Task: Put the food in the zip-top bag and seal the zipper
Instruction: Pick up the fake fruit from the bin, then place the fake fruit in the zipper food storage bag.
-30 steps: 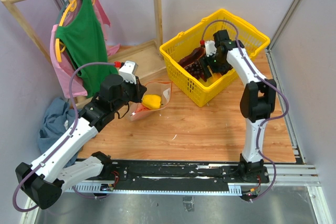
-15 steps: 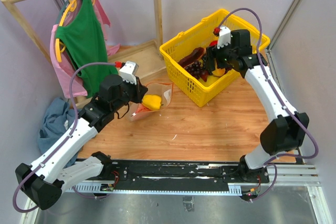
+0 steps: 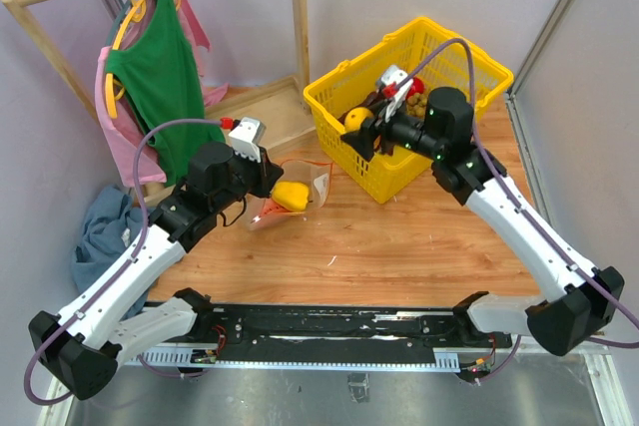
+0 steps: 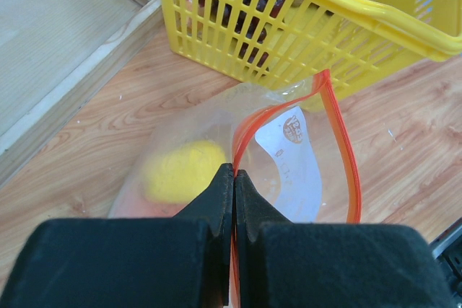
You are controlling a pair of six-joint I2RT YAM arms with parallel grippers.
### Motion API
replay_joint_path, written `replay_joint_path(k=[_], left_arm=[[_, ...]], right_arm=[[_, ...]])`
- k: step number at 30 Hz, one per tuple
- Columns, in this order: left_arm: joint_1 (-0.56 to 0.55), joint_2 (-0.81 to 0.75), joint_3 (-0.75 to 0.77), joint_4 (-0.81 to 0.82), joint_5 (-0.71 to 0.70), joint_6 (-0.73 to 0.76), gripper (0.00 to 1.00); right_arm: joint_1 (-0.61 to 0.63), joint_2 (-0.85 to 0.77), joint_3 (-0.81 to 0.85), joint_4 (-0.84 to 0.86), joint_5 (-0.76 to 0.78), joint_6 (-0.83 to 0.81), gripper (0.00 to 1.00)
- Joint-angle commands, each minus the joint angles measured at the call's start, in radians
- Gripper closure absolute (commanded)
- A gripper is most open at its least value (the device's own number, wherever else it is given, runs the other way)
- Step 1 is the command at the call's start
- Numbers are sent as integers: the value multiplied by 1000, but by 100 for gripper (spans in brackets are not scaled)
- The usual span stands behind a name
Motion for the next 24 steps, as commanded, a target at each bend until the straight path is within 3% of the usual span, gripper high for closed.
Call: replay_joint_path(k=[1, 6, 10, 17, 24], left_arm=[[12, -23, -10, 41, 31, 14, 100], [12, -26, -11, 44, 51, 13, 100], [12, -23, -12, 44, 57, 13, 100], [13, -22, -13, 48, 74, 9, 100], [13, -25, -13, 49, 81, 9, 100]], right_arm=[[128, -40, -98, 259, -68, -18, 78], [243, 2, -189, 469, -115, -40, 81], [300, 58, -189, 496, -152, -53, 81], [311, 144, -258, 614, -109, -24, 81], [309, 216, -293, 625, -70, -112, 72]])
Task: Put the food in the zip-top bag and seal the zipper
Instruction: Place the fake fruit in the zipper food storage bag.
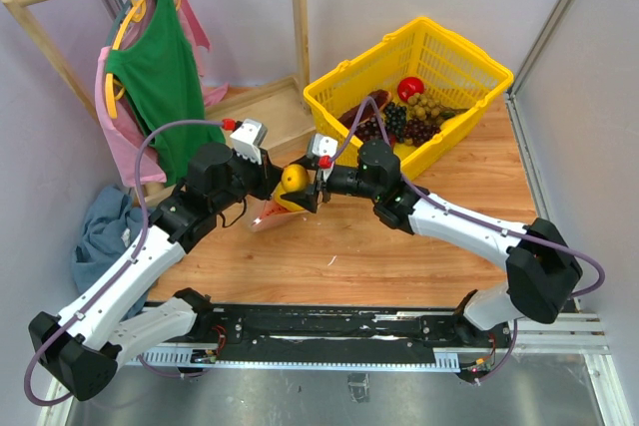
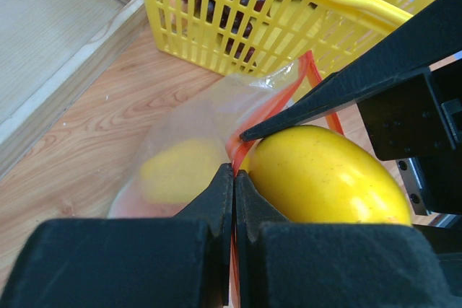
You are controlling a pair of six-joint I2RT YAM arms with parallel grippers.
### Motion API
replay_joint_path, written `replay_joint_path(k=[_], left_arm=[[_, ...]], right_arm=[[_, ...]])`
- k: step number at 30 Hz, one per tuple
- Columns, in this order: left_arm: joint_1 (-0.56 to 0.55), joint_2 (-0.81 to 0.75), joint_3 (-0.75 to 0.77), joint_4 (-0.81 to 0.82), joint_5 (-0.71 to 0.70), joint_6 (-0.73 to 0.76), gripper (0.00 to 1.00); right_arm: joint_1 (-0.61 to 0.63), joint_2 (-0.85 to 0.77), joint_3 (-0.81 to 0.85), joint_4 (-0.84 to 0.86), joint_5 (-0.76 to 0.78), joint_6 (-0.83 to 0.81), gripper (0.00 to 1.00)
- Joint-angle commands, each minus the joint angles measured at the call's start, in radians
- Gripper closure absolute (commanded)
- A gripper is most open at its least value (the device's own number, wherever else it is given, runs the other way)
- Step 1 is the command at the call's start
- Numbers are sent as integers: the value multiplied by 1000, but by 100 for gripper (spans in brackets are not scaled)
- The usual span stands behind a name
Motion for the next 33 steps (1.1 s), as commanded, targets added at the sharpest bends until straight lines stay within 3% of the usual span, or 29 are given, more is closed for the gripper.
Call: replay_joint_path(k=[1, 7, 11, 18, 25, 29, 33], left_arm=[[13, -19, -5, 43, 22, 10, 100], [13, -19, -6, 44, 14, 8, 100], [14, -18, -7, 45, 17, 5, 100], [14, -12, -7, 44, 8, 4, 100], [16, -13, -7, 41, -9, 0, 100], [15, -19, -7, 41, -23, 0, 100], [16, -18, -7, 41, -24, -3, 100]], right_arm=[[8, 26, -17, 54, 39, -75, 71], [8, 38, -25, -8, 51, -158, 56], [8, 58, 24, -94, 13, -181, 38], [9, 67, 112, -225, -14, -154, 17], [9, 2, 135, -285, 10, -129, 9], [9, -50, 152, -358, 153, -96, 7], [9, -96, 167, -470, 350, 13, 11]])
